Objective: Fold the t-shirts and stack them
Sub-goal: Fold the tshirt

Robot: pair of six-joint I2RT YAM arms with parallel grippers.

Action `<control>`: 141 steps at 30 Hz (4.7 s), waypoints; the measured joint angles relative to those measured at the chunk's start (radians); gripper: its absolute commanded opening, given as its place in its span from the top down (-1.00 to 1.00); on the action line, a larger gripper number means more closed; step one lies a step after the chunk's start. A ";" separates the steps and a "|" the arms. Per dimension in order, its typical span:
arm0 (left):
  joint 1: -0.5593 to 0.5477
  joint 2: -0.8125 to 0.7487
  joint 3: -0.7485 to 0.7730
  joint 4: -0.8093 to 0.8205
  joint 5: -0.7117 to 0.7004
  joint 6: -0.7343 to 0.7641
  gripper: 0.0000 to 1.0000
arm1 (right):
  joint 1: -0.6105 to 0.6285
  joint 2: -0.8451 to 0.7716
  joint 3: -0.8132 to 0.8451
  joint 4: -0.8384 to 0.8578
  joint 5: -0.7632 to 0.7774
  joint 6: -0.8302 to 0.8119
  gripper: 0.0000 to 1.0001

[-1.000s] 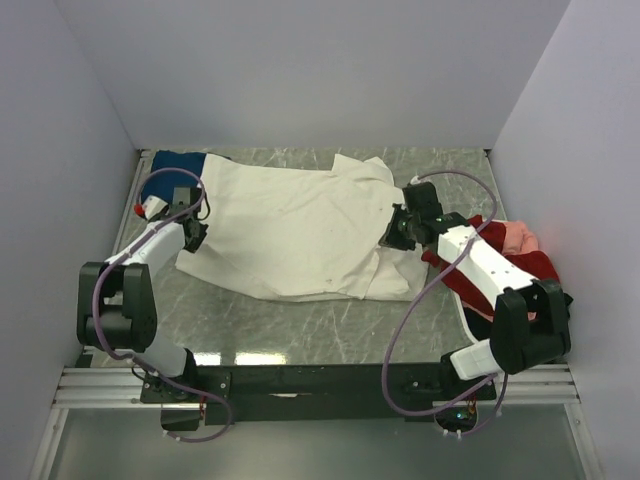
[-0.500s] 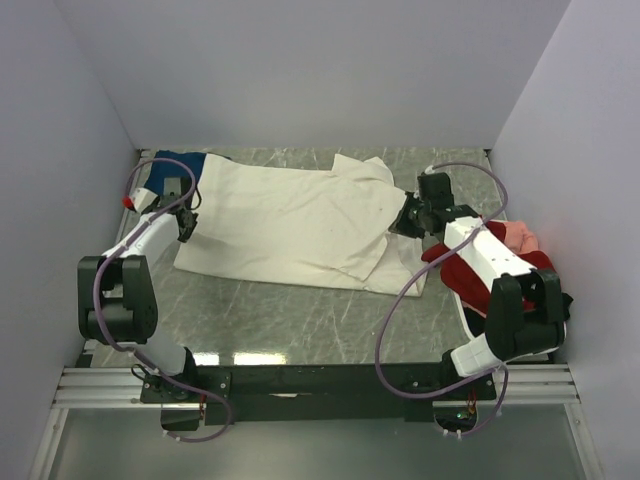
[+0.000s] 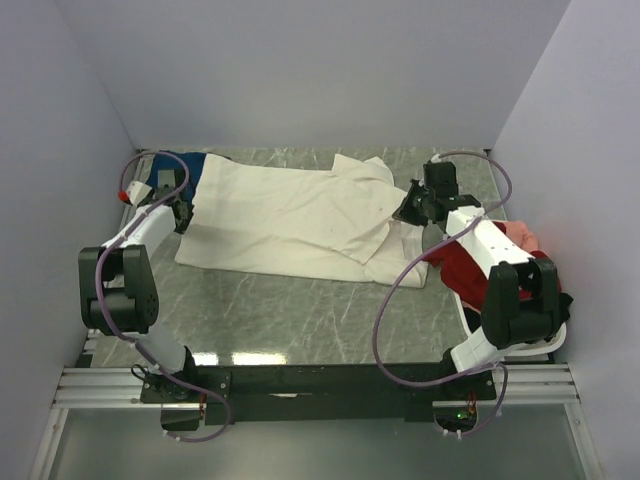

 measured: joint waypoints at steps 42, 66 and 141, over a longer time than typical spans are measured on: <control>0.015 -0.163 -0.219 0.237 0.122 0.029 -0.16 | 0.070 0.045 -0.051 0.068 -0.020 0.016 -0.03; -0.027 -0.106 -0.369 0.420 0.173 0.095 -0.13 | 0.169 0.199 -0.155 0.276 0.034 0.072 -0.25; 0.003 -0.233 -0.402 0.415 0.227 0.134 -0.08 | 0.277 0.186 -0.094 0.217 0.132 0.090 1.00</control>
